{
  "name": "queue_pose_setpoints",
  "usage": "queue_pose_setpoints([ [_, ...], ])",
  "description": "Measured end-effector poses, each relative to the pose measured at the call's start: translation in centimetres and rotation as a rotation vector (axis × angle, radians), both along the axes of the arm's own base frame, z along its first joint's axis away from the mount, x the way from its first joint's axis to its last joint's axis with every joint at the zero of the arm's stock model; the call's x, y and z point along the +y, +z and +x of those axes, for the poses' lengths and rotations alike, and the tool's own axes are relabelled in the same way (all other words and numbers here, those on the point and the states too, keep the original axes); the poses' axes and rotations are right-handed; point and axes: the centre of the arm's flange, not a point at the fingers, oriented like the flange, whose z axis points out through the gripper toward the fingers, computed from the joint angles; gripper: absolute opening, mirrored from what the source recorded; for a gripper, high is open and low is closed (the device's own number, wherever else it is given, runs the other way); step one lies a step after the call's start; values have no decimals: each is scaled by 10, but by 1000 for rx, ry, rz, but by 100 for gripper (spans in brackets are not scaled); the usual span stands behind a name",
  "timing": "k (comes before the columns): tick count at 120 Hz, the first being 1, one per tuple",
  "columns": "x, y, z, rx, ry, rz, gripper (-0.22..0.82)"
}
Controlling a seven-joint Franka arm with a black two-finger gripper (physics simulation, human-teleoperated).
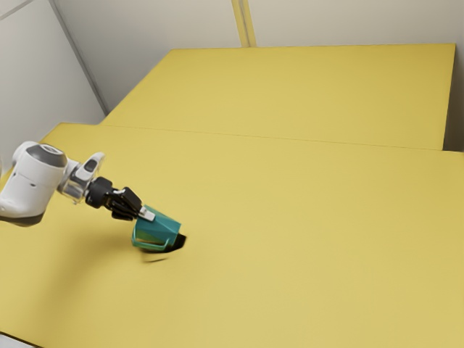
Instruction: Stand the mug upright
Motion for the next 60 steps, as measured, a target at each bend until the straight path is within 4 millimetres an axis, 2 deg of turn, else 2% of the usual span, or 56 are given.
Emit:
queue_pose_setpoints([
  [16,-4,21,-1,-41,-28,-10,-16],
  [23,-3,37,5,-65,-54,15,-16],
  [45,6,91,33,-86,-190,238,-17],
  [60,4,116,47,-64,-267,409,-17],
])
